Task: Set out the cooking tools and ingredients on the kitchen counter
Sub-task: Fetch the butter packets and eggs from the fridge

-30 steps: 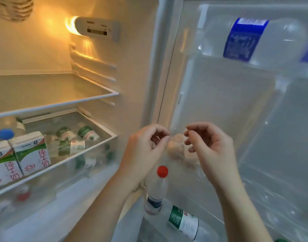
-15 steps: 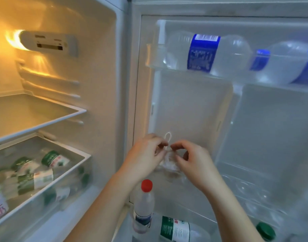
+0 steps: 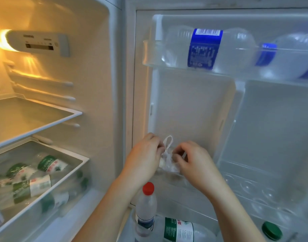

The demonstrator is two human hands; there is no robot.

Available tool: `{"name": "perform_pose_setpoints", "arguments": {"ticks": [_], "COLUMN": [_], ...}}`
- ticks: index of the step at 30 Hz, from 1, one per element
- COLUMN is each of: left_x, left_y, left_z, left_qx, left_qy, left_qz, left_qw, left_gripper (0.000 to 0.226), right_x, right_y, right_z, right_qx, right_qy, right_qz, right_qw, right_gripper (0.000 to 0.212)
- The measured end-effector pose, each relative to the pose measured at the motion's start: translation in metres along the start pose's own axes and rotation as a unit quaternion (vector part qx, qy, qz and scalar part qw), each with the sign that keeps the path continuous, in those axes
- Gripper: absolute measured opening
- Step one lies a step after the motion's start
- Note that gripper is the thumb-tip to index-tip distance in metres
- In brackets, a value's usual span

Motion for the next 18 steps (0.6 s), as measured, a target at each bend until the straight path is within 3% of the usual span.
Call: {"name": "perform_pose_setpoints", "arguments": {"ticks": [5, 8, 18], "left_x": [0.002, 0.002, 0.002], "left_y": [0.001, 0.001, 0.003], "left_z": [0.000, 0.001, 0.001], "left_qx": [-0.031, -0.048, -0.020], "left_qy": [0.016, -0.011, -0.033], "left_qz": [0.025, 0.027, 0.027], "left_qw": [0.999, 0.998, 0.999], "left_gripper": [0.017, 0.016, 0.033], "right_x": [-0.001, 0.000, -0.005], "right_y": [0.005, 0.006, 0.006], "right_z": [-0.011, -0.014, -0.004], "right_qx": [0.054, 0.044, -0.025], "right_qy": [-0.077, -0.121, -0.065], "right_qz": [0.004, 0.023, 0.008], "right_qw": [0.996, 0.991, 0.998], "right_gripper": [0.014, 0.016, 0.016]}}
Point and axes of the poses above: each hand's wrist, its own y-axis away from the middle knuckle, its own z-axis out of the palm, x = y × z, the point moved 6 cm from there along -y, towards the middle knuckle, and after that the axes turned 9 degrees about -y, right-handed, at the moved point
